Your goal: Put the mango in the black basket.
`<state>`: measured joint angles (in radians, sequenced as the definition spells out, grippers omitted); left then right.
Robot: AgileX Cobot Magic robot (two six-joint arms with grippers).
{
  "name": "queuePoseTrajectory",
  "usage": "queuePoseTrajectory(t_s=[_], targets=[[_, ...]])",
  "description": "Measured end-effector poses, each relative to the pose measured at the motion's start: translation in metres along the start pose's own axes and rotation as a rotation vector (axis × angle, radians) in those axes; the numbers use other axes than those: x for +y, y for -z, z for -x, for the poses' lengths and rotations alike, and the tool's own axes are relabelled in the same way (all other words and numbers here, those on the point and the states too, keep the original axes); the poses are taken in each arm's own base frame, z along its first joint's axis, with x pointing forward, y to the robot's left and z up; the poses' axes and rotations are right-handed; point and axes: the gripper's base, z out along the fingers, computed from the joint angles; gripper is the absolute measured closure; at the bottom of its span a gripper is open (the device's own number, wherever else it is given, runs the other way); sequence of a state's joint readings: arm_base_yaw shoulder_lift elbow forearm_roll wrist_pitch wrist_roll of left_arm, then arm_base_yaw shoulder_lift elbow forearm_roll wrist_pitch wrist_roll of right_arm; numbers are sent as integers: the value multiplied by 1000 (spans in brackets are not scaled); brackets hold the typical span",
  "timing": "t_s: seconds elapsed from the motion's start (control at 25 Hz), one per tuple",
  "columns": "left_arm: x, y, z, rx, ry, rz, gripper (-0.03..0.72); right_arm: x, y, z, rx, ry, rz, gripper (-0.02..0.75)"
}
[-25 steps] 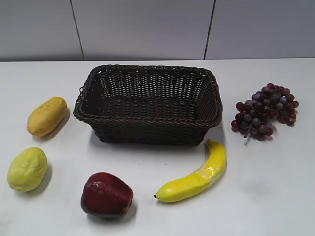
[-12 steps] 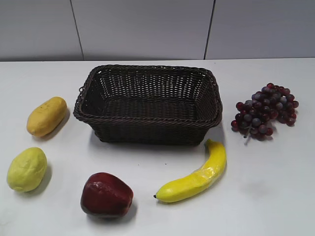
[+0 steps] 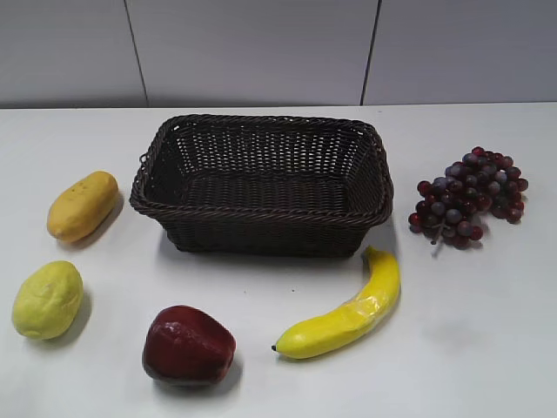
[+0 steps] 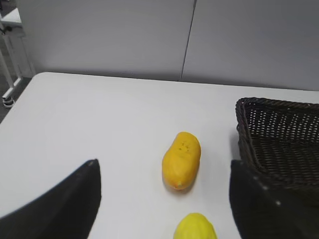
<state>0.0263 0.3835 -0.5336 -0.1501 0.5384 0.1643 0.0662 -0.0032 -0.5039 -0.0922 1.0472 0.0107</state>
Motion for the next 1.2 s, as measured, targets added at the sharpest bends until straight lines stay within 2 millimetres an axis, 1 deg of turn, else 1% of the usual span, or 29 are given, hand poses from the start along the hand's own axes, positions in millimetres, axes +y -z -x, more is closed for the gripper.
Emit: queuePoseTrajectory(t_s=[0.16,0.28,0.4,0.48,0.56,0.68,0.8,0.92,1.0,1.12,1.2], targets=[[4,-39,27,81,13,-6,95,0,0,0,0,0,0,239],[7,-76,45,172,-3,-13,95,0,0,0,0,0,0,239],[8,-116,55,295,-8,-40,95,0,0,0,0,0,0,239],[8,-143,54,398,-5,-77,95,0,0,0,0,0,0,239],[7,-171,49,505,13,-116,95,0,0,0,0,0,0,239],[2,-204,36,627,20,-169,95,0,0,0,0,0,0,239],[-9,-233,18,717,-14,-215,95,0,0,0,0,0,0,239],[-23,-257,-6,799,-99,-242,89,0,0,0,0,0,0,239],[-27,-272,-25,856,-126,-251,39,0,0,0,0,0,0,239],[-29,-292,-46,919,-132,-255,5,0,0,0,0,0,0,239],[-30,-303,-53,938,-129,-255,-1,0,0,0,0,0,0,239]])
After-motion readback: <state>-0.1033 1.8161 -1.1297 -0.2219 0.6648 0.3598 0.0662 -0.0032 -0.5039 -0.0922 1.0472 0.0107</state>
